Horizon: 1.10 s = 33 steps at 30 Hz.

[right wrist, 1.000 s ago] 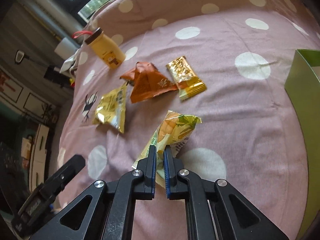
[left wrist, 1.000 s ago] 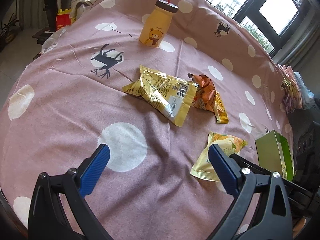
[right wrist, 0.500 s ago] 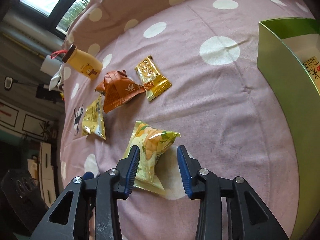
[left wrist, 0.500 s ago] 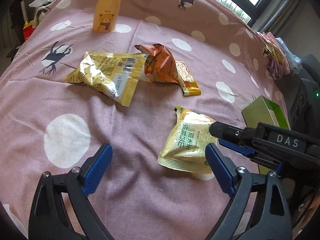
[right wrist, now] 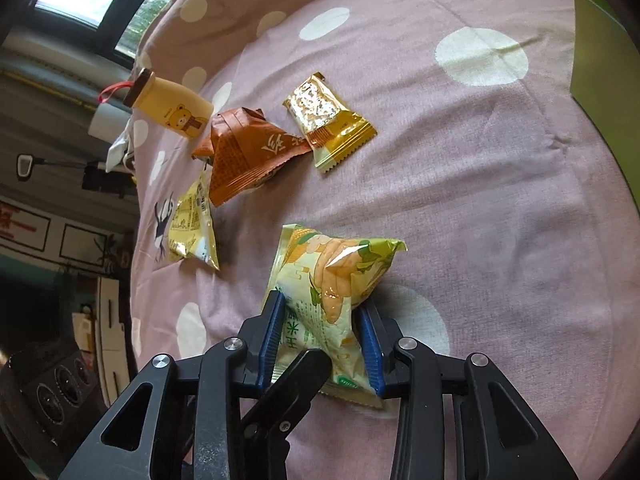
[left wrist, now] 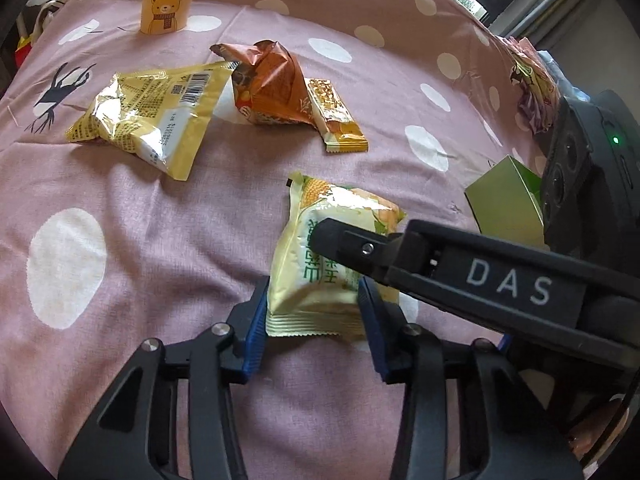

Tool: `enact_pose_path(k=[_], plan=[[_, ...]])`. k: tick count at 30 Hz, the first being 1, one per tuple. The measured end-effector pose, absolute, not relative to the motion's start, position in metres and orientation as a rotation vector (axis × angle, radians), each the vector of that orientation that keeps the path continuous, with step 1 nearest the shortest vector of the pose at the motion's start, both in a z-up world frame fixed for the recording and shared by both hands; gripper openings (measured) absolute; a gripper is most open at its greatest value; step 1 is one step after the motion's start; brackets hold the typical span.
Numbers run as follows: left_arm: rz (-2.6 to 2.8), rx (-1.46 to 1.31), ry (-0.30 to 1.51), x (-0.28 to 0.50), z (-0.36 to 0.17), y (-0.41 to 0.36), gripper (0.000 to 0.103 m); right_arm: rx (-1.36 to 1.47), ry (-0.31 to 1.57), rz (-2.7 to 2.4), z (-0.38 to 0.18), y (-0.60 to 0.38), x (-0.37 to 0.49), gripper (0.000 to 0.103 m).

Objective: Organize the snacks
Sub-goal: 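Carry the cake packet with the right tool and lower into the box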

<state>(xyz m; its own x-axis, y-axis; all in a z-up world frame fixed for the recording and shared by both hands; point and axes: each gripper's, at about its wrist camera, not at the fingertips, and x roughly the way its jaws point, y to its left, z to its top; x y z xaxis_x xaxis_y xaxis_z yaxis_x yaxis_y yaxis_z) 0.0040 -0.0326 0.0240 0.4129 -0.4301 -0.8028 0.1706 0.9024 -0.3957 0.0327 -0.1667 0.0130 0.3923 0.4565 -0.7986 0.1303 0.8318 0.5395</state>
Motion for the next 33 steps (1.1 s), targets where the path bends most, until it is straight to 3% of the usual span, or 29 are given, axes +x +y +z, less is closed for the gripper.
enact_pose_path(k=[4,18,33], plan=[[-0.403,-0.306,1.059,0.0,0.031,-0.028,0.039,0.572,1.144,0.243,0.02,-0.164,0.031,0.033],[-0.446,-0.244,0.783,-0.041,0.103,-0.048,0.039,0.544,0.885,0.336,0.093,-0.181,-0.009,0.033],[-0.684,-0.132,0.678,-0.048,0.139,-0.154,0.039,0.636,0.65,0.148,0.133,-0.279,-0.059,0.033]])
